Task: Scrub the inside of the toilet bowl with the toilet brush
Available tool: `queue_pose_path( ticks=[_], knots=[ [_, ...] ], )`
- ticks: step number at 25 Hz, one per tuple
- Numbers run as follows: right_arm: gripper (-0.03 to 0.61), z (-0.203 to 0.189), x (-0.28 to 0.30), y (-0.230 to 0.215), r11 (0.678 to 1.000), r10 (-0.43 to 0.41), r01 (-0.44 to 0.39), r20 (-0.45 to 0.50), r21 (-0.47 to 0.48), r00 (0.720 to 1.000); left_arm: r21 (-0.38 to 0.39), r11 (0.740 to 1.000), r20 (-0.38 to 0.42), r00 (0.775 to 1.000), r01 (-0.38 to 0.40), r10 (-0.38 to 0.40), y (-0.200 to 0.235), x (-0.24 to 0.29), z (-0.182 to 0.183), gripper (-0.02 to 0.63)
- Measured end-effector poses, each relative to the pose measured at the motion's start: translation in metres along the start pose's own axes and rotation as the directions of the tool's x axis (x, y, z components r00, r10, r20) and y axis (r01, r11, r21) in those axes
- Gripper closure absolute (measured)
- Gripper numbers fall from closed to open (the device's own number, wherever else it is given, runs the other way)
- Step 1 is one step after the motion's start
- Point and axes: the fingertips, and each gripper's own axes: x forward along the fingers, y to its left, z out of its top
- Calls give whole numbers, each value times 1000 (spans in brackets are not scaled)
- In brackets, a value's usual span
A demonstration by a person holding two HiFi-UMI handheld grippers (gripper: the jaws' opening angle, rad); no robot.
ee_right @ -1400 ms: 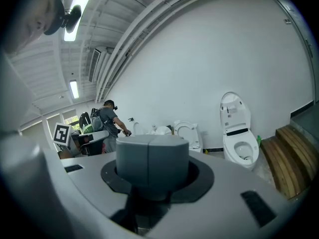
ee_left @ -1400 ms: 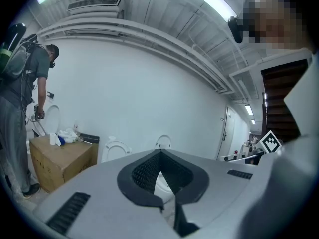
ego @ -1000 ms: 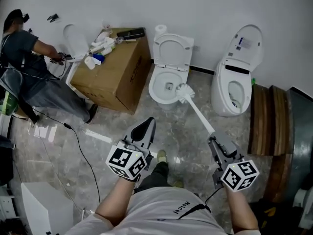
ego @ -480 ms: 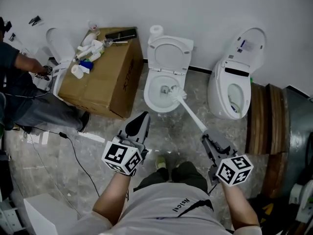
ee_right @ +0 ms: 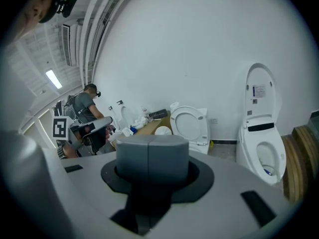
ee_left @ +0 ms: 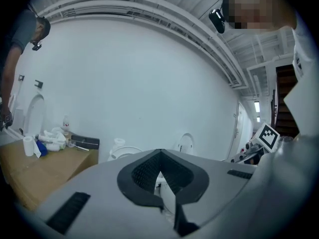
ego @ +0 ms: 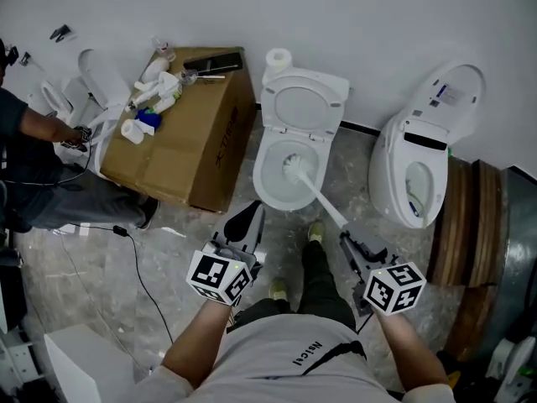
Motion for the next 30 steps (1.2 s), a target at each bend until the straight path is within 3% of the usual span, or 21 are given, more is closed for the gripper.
queue_pose_path(
  ticks=[6, 12, 20, 30],
  knots=[
    [420, 32, 76, -58, 998, 60, -59, -106, 15, 993, -1, 998, -49, 996, -69, 69, 30, 79, -4, 607],
    [420, 22, 162, -114, 992, 124, -121, -232, 23, 965, -31, 987, -101, 983, -157, 153, 62, 147, -31, 607],
    [420, -43, 272, -157, 983, 146, -99, -340, 154, 929, -63, 973, -192, 960, -221, 206, 109, 191, -108, 607],
    [420, -132, 384, -188, 954, 92, 12, -330, 300, 940, -90, 974, -228, 957, -207, 182, 167, 209, -227, 607]
  ],
)
